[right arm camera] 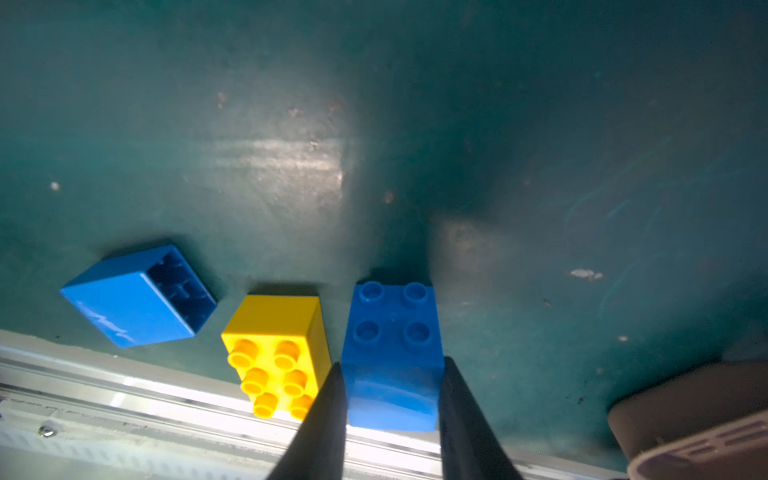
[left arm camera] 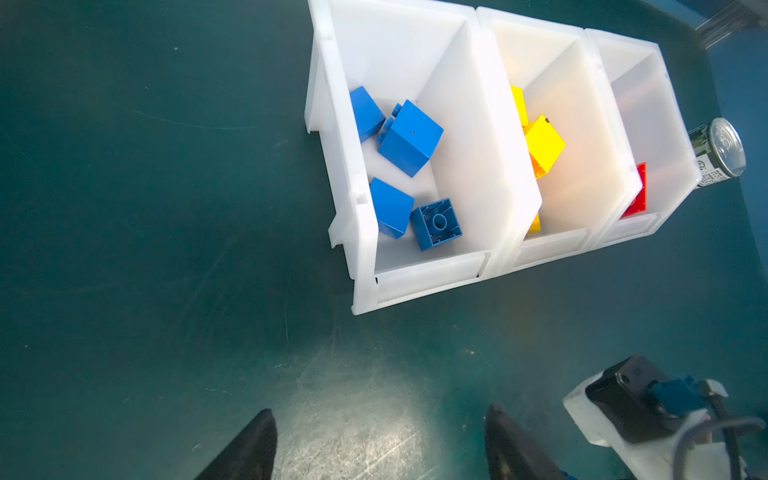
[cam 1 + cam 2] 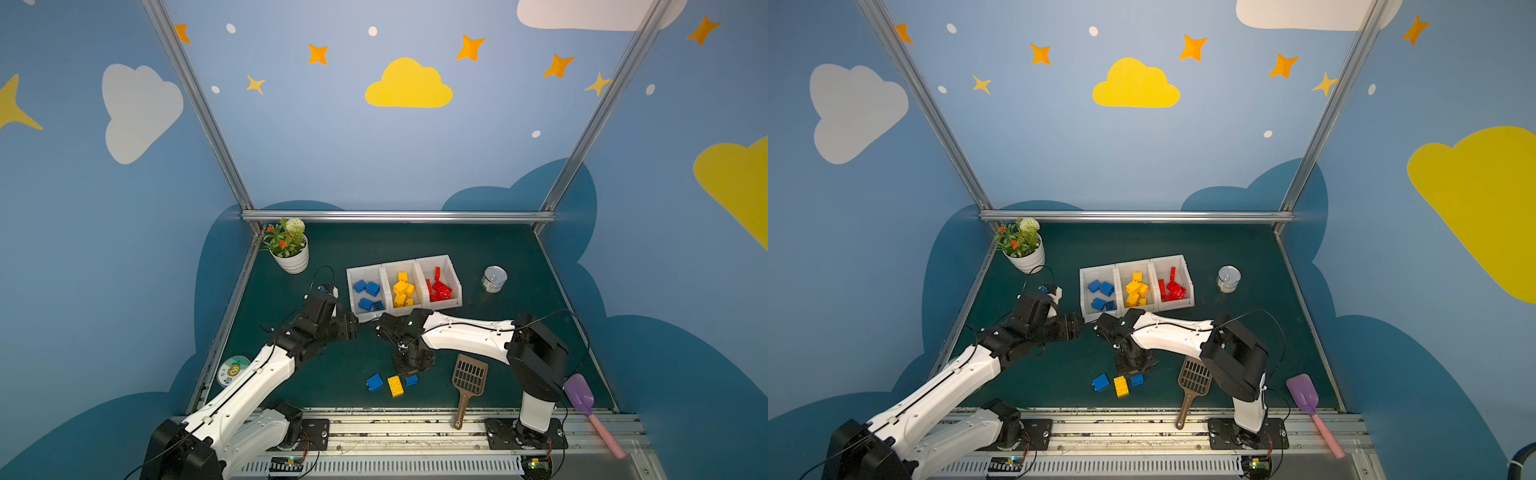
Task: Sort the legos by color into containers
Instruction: 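Carry the blue brick with the right gripper into the nearest compartment and release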
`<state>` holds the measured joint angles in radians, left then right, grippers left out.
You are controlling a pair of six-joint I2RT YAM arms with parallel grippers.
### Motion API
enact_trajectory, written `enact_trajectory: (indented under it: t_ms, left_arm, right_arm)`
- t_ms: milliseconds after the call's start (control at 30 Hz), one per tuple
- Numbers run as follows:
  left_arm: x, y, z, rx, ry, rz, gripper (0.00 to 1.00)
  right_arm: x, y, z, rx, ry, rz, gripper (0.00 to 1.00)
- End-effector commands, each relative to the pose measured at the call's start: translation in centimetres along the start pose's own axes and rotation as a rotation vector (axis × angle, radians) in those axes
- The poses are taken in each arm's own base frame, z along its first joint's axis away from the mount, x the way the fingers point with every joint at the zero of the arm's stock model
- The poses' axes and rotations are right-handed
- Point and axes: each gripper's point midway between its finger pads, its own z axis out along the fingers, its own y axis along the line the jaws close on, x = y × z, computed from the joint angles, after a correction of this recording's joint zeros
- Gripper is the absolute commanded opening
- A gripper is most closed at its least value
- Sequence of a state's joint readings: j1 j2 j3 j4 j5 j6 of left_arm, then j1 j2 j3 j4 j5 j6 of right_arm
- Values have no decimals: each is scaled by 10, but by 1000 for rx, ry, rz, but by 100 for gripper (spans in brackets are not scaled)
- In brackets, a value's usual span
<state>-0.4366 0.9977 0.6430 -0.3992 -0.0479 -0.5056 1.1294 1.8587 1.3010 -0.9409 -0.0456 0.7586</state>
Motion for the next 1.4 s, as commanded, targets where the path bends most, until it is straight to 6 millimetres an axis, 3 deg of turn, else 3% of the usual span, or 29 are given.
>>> enact_trajectory:
  t_ms: [0, 100, 367, 567, 667, 733, 867, 933, 1367]
  left_arm:
    - [-2, 0, -3, 7, -16, -10, 79]
    - [-2, 0, -6, 14, -24, -12, 79]
    - [0, 0, -9, 22, -25, -4, 79]
    - [2, -2, -7, 29, -6, -11, 79]
    - [3, -3, -6, 34, -2, -11, 79]
    - [3, -2, -7, 33, -1, -11, 79]
    - [5, -1, -7, 29, -2, -14, 79]
    - [6, 0, -8, 30, -1, -16, 80]
    - [15, 0, -7, 43, 28, -29, 79]
  right_arm:
    - [-16, -4, -25, 22, -52, -23, 27]
    - [-41, -3, -52, 10, -116, -51, 27]
    - [-139, 4, -110, -65, -284, -102, 27]
    - [-204, 25, -122, -133, -362, -141, 27]
    - [-223, 35, -118, -158, -372, -165, 27]
    - [-230, 40, -113, -171, -372, -180, 28]
    - [-237, 47, -106, -194, -381, -211, 49]
    - [-237, 48, -108, -198, -387, -209, 55]
    - [-225, 34, -141, -199, -432, -172, 59]
